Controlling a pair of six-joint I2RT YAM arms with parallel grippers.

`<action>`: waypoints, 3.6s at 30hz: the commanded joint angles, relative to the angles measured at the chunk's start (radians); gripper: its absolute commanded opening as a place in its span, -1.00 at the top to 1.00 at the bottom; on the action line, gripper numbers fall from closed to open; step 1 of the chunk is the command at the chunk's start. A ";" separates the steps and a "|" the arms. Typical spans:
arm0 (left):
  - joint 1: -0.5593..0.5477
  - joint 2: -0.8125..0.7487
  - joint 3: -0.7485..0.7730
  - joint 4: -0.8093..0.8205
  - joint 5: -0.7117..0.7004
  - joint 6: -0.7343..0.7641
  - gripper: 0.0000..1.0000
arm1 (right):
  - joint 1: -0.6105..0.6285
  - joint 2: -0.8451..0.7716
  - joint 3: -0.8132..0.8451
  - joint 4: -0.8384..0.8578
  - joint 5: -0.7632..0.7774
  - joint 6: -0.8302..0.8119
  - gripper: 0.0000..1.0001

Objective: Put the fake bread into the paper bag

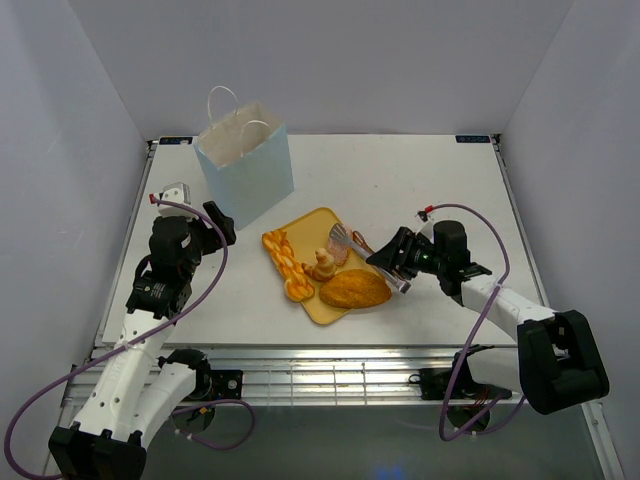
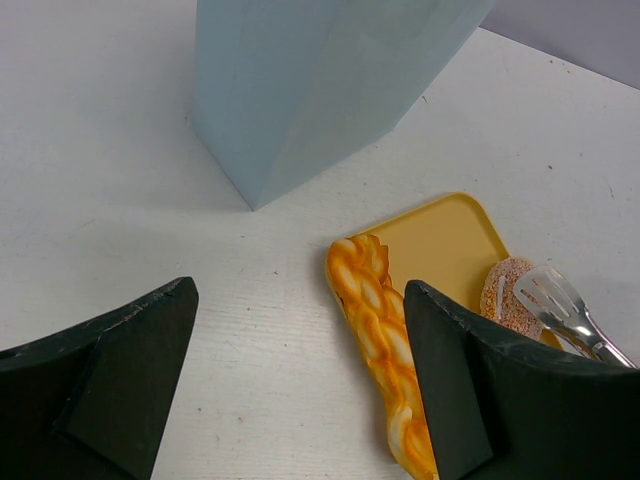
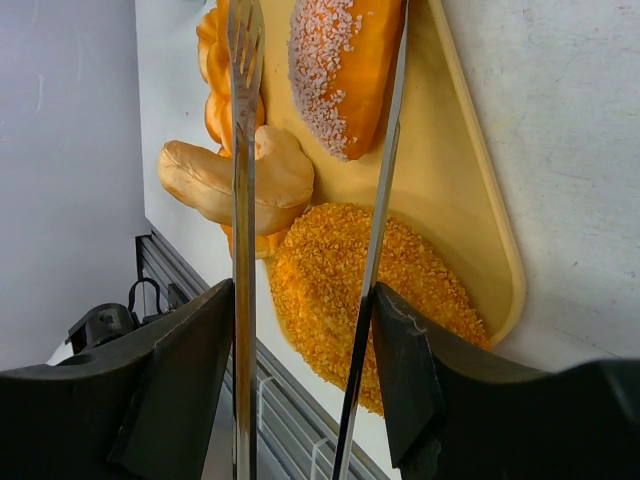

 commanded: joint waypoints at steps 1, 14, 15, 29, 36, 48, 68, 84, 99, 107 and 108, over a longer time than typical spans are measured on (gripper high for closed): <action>-0.003 -0.009 0.005 0.005 0.010 0.004 -0.89 | -0.004 0.008 0.004 0.080 -0.037 0.007 -0.23; -0.004 -0.009 0.005 0.006 0.017 0.004 -0.89 | -0.003 0.041 0.063 0.019 -0.012 -0.045 -0.09; -0.004 -0.011 0.005 0.006 0.015 0.004 -0.89 | -0.004 0.040 0.066 0.014 -0.009 -0.050 -0.07; -0.002 -0.015 0.005 0.006 0.007 0.004 -0.89 | -0.003 -0.057 0.159 -0.096 0.043 -0.101 0.19; -0.004 -0.015 0.006 0.006 0.007 0.005 -0.89 | -0.004 -0.090 0.251 -0.124 0.029 -0.108 0.19; -0.004 -0.020 0.006 0.005 0.012 0.005 -0.89 | -0.003 0.047 0.644 -0.155 0.006 -0.139 0.17; -0.004 -0.020 0.005 0.009 0.009 0.004 -0.89 | 0.120 0.535 1.308 -0.088 -0.026 -0.104 0.15; -0.004 -0.020 0.006 0.006 -0.005 0.010 -0.89 | 0.227 0.838 1.555 -0.038 -0.073 -0.084 0.14; -0.002 -0.018 0.005 0.009 0.009 0.011 -0.89 | 0.259 0.815 1.480 -0.096 -0.047 -0.151 -0.09; -0.003 -0.015 0.005 0.009 0.003 0.014 -0.89 | 0.255 0.801 1.500 -0.145 -0.040 -0.165 -0.22; -0.002 -0.014 0.003 0.008 0.001 0.014 -0.89 | 0.253 0.802 1.512 -0.154 -0.041 -0.170 -0.22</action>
